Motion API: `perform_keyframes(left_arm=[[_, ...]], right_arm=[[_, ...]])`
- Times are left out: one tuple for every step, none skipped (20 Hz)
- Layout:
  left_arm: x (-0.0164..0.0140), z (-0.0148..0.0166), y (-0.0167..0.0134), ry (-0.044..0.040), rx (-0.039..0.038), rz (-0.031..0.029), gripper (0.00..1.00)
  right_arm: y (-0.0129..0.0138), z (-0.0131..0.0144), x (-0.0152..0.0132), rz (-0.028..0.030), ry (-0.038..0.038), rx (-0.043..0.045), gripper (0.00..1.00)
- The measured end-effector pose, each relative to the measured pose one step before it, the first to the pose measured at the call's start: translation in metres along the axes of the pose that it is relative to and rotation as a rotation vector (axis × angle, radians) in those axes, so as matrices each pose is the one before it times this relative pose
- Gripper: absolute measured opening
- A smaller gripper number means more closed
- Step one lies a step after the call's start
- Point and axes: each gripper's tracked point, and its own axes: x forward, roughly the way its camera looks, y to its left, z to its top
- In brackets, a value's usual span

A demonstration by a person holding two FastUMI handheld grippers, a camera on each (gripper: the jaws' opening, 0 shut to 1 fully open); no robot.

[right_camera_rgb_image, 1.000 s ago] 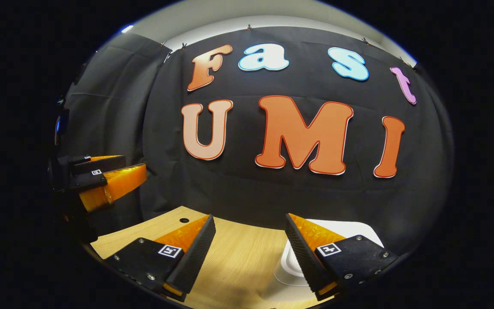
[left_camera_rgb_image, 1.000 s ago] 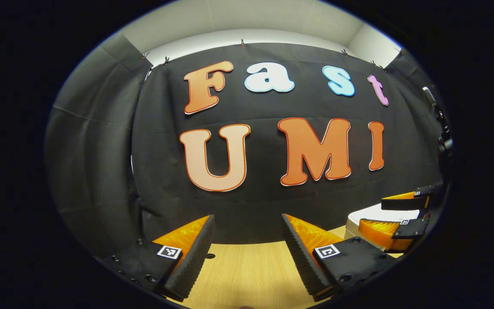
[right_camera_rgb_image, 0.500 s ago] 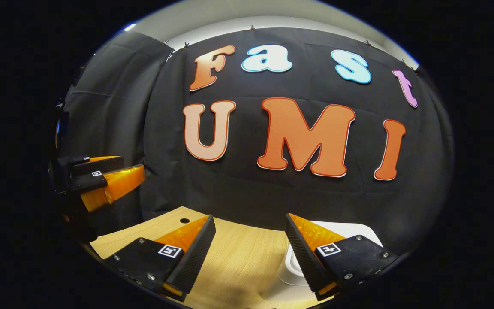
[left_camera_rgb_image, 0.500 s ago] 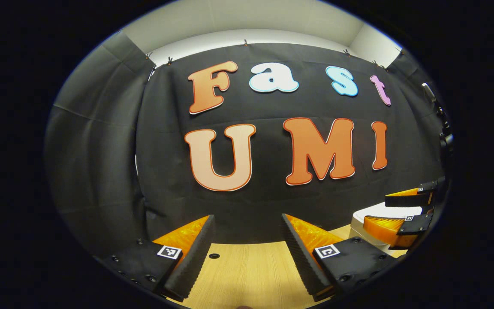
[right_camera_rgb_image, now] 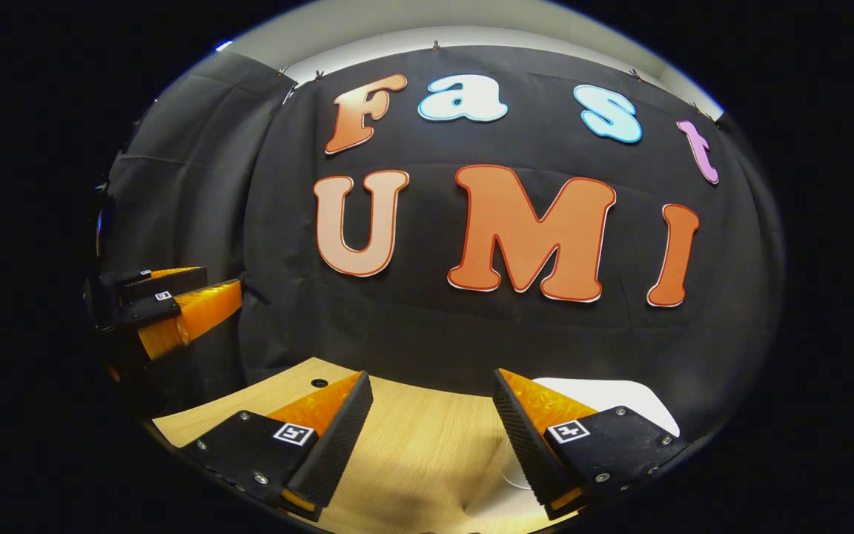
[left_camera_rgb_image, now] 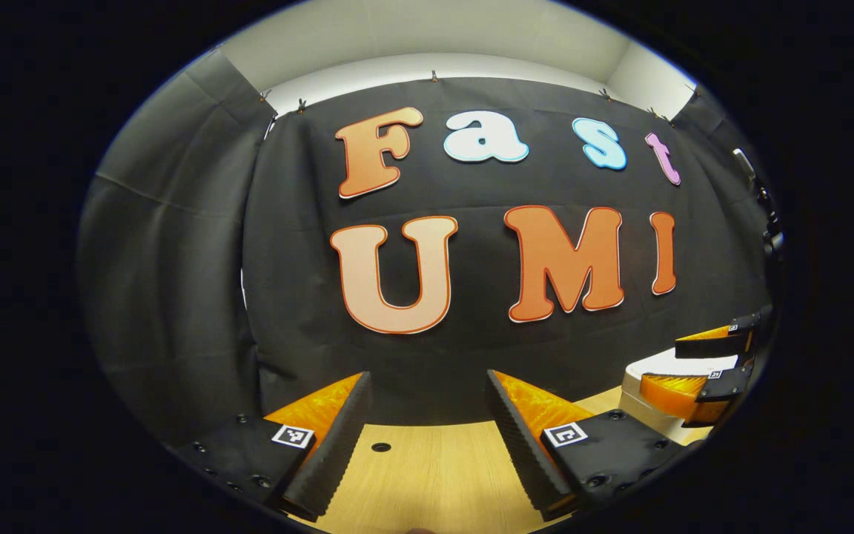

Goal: Press the lid of the desktop garbage bin to open it, pick up the crumpled paper on the desktop and throw it into the bin, then pick up the pop can on the desktop and drop it into the bin, and finally close the garbage bin lid.

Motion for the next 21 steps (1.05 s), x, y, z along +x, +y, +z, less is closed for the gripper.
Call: perform_keyframes(left_arm=[[0.00206,-0.00076,0.00492,0.00308,-0.00241,0.00073,0.97],[0.00302,-0.00414,0.00736,0.00831,-0.00204,-0.00305,0.97],[0.00204,-0.00397,0.00575,0.00544,-0.00051,-0.00176,0.97],[0.00184,-0.00088,0.00400,-0.00070,-0.00417,-0.00629,0.97],[0.00208,-0.00045,0.00429,-0.00125,-0.00176,-0.00437,0.99],[0.00179,-0.00138,0.00291,-0.00020,0.00024,-0.00365,0.97],[0.00142,-0.00088,0.00329,0.00044,0.00011,-0.00385,0.95],[0.00145,-0.00191,0.00303,0.00016,-0.00154,-0.00331,0.97],[0.00143,-0.00102,0.00215,0.00328,-0.00250,-0.00531,0.99],[0.00138,-0.00119,0.00195,0.00033,-0.00327,-0.00249,0.97],[0.00118,-0.00036,0.00120,0.00299,-0.00364,-0.00416,0.97],[-0.00030,-0.00074,0.00226,-0.00080,-0.00403,0.00047,0.97],[0.00149,-0.00014,0.00309,0.00385,-0.00932,0.00003,0.97],[-0.00085,-0.00053,0.00190,0.00437,-0.01158,0.00562,0.97],[-0.00128,-0.00112,0.00370,0.00494,-0.01073,0.00936,0.95],[-0.00100,0.00071,0.00432,0.00262,-0.00396,0.00951,0.95],[-0.00137,0.00028,0.00340,0.00064,0.00254,0.01095,0.95],[0.00002,-0.00023,0.00330,-0.00052,0.00422,0.00583,0.97],[-0.00036,0.00046,0.00160,0.00238,0.00328,0.00316,0.96],[-0.00066,0.00001,0.00160,0.00164,0.00188,0.00162,0.96],[-0.00074,0.00074,0.00180,-0.00135,0.00018,0.00183,0.97]], right_arm=[[0.00194,-0.00034,0.00268,-0.00882,-0.00147,0.00315,0.99],[0.00266,0.00000,0.00208,-0.00719,-0.00037,0.00093,0.98],[0.00133,-0.00023,0.00017,-0.01137,-0.00003,0.00060,0.98],[0.00137,-0.00053,0.00031,-0.01050,0.00062,0.00188,0.99],[0.00104,-0.00155,0.00222,-0.01068,0.00317,0.00015,0.99],[0.00063,-0.00105,-0.00002,-0.01104,0.00140,-0.00051,0.98],[0.00233,0.00040,-0.00020,-0.00698,0.00042,0.00052,0.98],[0.00272,0.00124,0.00078,-0.00502,0.00056,0.00157,0.99],[0.00252,0.00024,0.00041,-0.00102,-0.00202,0.00171,0.99],[0.00239,0.00187,0.00054,-0.00284,-0.00297,0.00060,0.99],[0.00221,0.00157,0.00038,0.00056,-0.00340,0.00111,0.99],[0.00279,0.00167,0.00045,0.00095,-0.00549,-0.00037,0.99],[0.00122,0.00019,-0.00013,0.00097,-0.00257,-0.00082,0.99],[0.00324,0.00109,0.00019,0.00631,-0.00224,0.00014,0.99],[0.00111,-0.00049,0.00077,0.00203,0.00063,-0.00085,0.99],[0.00177,-0.00022,-0.00103,0.00610,0.00051,-0.00014,0.99],[0.00098,-0.00031,0.00015,-0.00075,0.00118,-0.00111,0.99],[0.00034,0.00014,0.00024,0.00138,-0.00040,0.00304,0.99],[0.00126,0.00150,0.00025,0.00375,-0.00202,0.00614,0.99],[0.00054,0.00061,0.00016,0.00038,-0.00160,0.00384,0.99],[0.00099,0.00075,-0.00021,0.00144,-0.00292,0.00213,0.99]])
